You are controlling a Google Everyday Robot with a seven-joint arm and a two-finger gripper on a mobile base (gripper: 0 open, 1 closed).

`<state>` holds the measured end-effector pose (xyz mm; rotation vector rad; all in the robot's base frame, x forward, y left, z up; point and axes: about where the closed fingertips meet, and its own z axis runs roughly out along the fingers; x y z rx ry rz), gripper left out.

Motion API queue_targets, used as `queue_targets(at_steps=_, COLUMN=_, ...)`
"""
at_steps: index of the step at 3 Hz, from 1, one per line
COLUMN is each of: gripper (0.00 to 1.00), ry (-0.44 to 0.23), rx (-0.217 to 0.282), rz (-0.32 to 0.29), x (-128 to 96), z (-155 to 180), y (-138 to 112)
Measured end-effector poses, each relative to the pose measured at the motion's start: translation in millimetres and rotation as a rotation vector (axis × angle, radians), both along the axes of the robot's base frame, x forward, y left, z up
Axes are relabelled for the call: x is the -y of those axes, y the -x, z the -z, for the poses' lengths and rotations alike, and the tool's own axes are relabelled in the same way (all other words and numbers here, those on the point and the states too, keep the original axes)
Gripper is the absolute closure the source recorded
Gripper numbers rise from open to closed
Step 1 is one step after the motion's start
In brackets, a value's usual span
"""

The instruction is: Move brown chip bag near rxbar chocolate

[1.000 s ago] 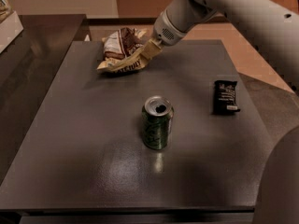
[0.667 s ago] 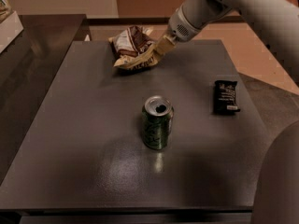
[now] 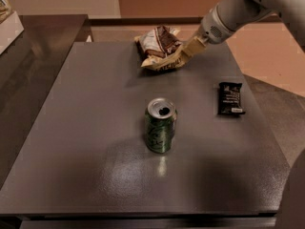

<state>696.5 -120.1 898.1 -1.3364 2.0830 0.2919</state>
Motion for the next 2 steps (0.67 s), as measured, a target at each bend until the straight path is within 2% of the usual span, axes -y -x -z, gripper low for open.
queue_targets(at_steps=2, gripper=1.0, ry=-0.02, rx=0.004, rz=-0.031, x=49, z=-6, y=44)
